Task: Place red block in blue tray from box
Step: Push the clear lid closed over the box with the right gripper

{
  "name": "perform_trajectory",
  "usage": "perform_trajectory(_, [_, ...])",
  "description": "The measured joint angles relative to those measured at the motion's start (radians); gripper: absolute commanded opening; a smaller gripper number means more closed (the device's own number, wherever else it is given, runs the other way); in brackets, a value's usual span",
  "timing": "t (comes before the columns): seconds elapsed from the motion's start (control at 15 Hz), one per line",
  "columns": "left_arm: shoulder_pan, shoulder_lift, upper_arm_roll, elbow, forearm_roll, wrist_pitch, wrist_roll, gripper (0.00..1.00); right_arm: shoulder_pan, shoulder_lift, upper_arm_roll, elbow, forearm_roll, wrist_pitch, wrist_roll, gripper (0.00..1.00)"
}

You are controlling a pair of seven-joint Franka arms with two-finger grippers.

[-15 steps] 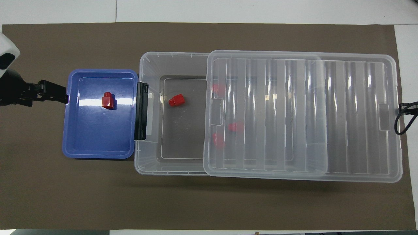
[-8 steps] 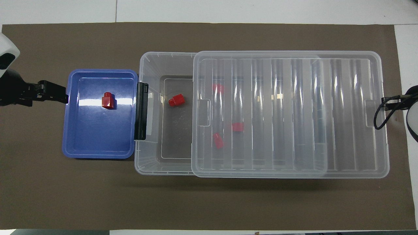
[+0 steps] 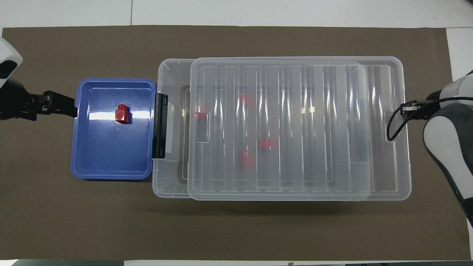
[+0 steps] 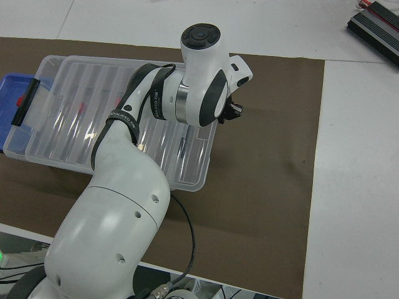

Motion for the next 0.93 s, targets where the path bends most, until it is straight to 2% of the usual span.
perform_trajectory(0.67, [0.0,0.0,0.0,0.0,0.0,0.0,0.0,1.0,0.0,-0.009,0.068,-0.017,-0.004,0.035,0.094,0.0])
perform_trajectory(0.93, [0.0,0.0,0.0,0.0,0.0,0.0,0.0,1.0,-0.001,-0.014,0.068,-0.026,-0.004,0.044,0.098,0.0])
